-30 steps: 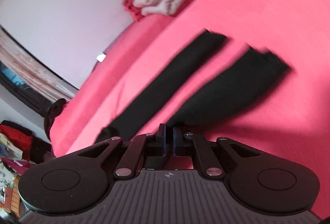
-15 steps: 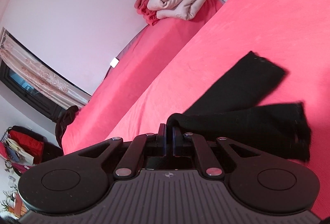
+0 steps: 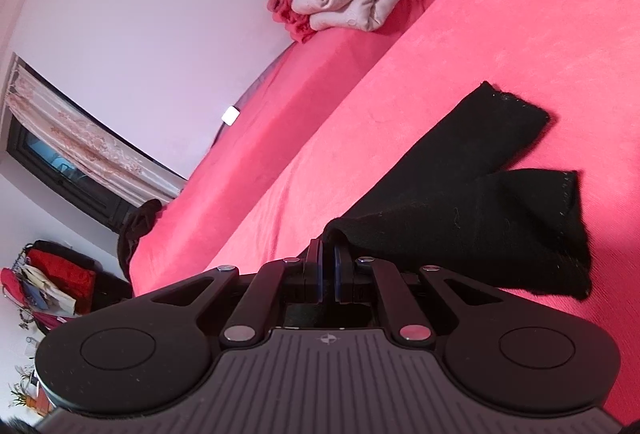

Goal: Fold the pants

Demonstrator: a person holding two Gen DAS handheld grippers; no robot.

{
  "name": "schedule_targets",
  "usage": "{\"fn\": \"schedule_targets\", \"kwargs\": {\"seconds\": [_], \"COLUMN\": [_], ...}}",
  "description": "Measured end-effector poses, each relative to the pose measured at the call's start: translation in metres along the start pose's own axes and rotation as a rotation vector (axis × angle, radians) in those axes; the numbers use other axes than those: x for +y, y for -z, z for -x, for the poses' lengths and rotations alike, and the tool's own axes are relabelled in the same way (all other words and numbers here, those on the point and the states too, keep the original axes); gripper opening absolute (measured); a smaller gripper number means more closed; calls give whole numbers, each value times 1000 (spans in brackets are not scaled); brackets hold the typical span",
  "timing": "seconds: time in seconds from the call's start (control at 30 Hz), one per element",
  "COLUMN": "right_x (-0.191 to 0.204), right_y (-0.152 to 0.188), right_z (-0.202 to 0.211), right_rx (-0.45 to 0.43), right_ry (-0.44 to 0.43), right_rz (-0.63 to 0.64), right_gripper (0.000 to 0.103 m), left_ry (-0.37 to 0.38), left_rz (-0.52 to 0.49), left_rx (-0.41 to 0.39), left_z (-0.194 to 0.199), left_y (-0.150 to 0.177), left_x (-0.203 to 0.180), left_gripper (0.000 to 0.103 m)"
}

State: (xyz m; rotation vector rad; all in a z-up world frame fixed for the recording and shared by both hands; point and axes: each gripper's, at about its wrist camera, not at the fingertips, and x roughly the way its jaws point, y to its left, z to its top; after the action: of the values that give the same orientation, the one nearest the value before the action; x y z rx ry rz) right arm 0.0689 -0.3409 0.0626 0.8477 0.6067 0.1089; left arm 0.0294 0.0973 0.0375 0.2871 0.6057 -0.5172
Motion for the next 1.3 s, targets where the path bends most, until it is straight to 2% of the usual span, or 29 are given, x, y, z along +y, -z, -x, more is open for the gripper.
{"fn": "schedule_targets", "kwargs": {"seconds": [0.07, 0.17, 0.27, 0.4, 0.43, 0.47, 0.5, 0.53, 0.57, 0.6, 0.7, 0.87, 1.07, 1.3], "right_x": [0, -1, -1, -2, -3, -3, -3, -4, -4, -5, -4, 3, 8, 5], "right_y": [2, 4, 7, 16, 17, 19, 20, 21, 22, 22, 22, 16, -4, -32], "right_z": [7, 14, 16, 16, 16, 15, 15, 15, 15, 15, 14, 16, 1, -47], "right_rx": [3, 7, 13, 25, 29, 31, 34, 37, 39, 40, 39, -6, -19, 34], "right_ry": [1, 2, 2, 13, 18, 26, 33, 34, 32, 31, 44, 72, 57, 68], "right_rz": [-6, -9, -5, -11, -7, -1, 2, 3, 0, -2, 15, 63, 75, 48], "right_gripper": [8, 8, 8, 8, 8, 8, 8, 9, 10, 10, 10, 8, 8, 8], "left_ry": [30, 18, 11, 16, 12, 2, -12, -26, -43, -52, -74, -96, -130, -124], "left_rz": [-37, -99, -102, -96, -96, -100, -109, -117, -119, -112, -73, -7, 33, 58], "left_rx": [19, 67, 112, 111, 120, 131, 133, 123, 117, 115, 88, 42, 3, 58], "left_z": [-8, -22, -29, -23, -23, -23, -24, -24, -24, -24, -19, -12, -20, -72], "left_y": [3, 12, 19, 26, 29, 30, 33, 33, 33, 31, 24, 7, -25, -62], "left_x": [-4, -9, -4, -5, -5, -7, -9, -13, -15, -16, -11, 4, 25, 69], "left_gripper": [103, 103, 103, 103, 101, 94, 93, 91, 85, 76, 71, 69, 67, 67]}}
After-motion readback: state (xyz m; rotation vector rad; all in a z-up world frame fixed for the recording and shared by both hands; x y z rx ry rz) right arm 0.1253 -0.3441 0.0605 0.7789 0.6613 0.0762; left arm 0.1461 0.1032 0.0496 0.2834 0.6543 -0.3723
